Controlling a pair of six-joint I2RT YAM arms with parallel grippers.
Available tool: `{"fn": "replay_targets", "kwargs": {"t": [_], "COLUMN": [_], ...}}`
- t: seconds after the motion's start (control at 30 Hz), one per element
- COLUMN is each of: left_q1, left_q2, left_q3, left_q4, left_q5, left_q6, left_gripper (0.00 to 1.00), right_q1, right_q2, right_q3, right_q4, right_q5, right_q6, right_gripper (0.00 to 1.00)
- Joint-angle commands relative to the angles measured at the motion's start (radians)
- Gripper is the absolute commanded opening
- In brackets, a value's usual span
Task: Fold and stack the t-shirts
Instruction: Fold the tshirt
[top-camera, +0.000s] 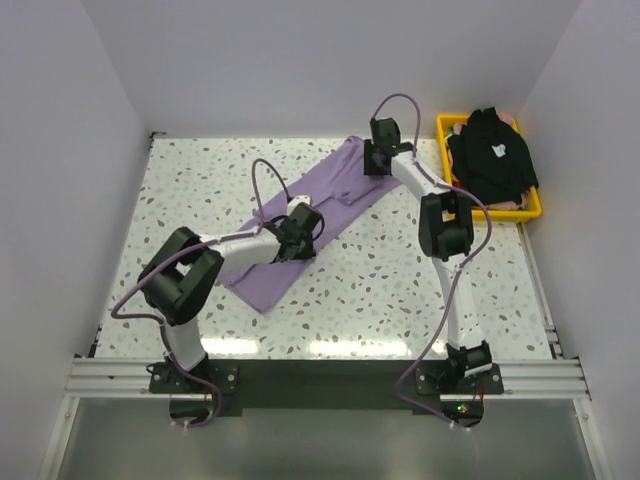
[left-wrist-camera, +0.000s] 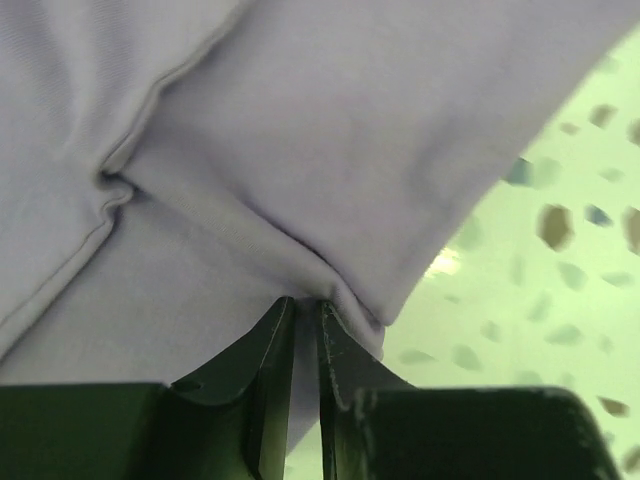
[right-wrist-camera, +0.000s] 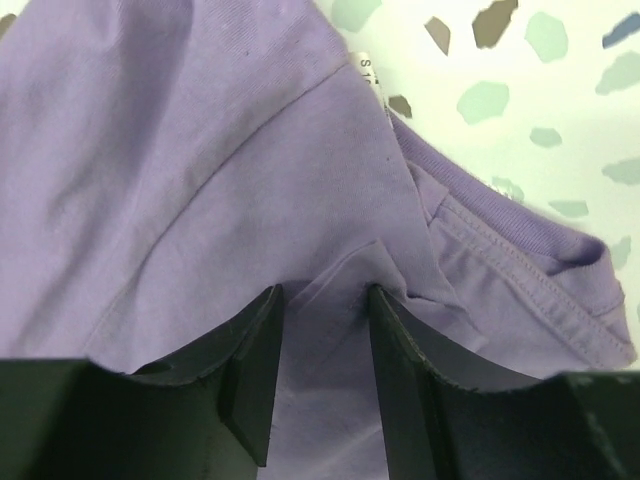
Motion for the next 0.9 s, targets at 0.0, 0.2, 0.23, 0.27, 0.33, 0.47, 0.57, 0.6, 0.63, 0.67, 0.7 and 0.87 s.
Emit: {"fn": "replay_targets", "kwargs": {"t": [0.0, 0.2, 0.23, 0.27, 0.33, 0.47, 0.57, 0.6, 0.63, 0.67, 0.7, 0.87], "left_q1": [-0.083, -0.186, -0.192, -0.2, -0.215, -0.221, -0.223, -0.22, -0.215, -0.211, -0.197, -0.117], "left_q2": [0.07, 0.122, 0.135, 0.158, 0.177, 0.22, 0.219, 0.214, 0.203, 0.197, 0.189, 0.111], "left_q3": [-0.034, 0.023, 0.032, 0.052, 0.081, 0.124, 0.172, 0.181, 0.198, 0.204, 0.212, 0.227], "left_q4": [-0.026, 0.046, 0.054, 0.064, 0.1, 0.169, 0.166, 0.166, 0.166, 0.175, 0.173, 0.184], "left_q5": [0.203, 0.319, 0.347, 0.362, 0.4, 0.468, 0.477, 0.476, 0.479, 0.483, 0.483, 0.497], "left_q6": [-0.104, -0.145, -0.148, -0.154, -0.164, -0.174, -0.158, -0.15, -0.138, -0.132, -0.127, -0.099], "left_gripper": [0.19, 0.19, 0.19, 0.19, 0.2, 0.26, 0.34, 0.36, 0.41, 0.42, 0.43, 0.47], "right_q1": [0.001, 0.001, 0.001, 0.002, 0.001, 0.007, 0.008, 0.01, 0.008, 0.008, 0.008, 0.007], "right_q2": [0.04, 0.07, 0.074, 0.077, 0.091, 0.112, 0.119, 0.116, 0.111, 0.1, 0.094, -0.01], "right_q3": [0.067, 0.102, 0.102, 0.111, 0.116, 0.14, 0.16, 0.157, 0.16, 0.166, 0.172, 0.183], "right_q4": [0.016, 0.036, 0.042, 0.044, 0.059, 0.078, 0.082, 0.09, 0.095, 0.099, 0.098, 0.105], "right_q5": [-0.062, -0.106, -0.126, -0.134, -0.163, -0.207, -0.238, -0.241, -0.246, -0.244, -0.244, -0.226], "right_q6": [-0.033, -0.046, -0.046, -0.045, -0.037, -0.028, -0.029, -0.029, -0.029, -0.031, -0.029, -0.005], "right_gripper": [0.44, 0.47, 0.48, 0.48, 0.49, 0.52, 0.55, 0.57, 0.59, 0.63, 0.64, 0.78]}}
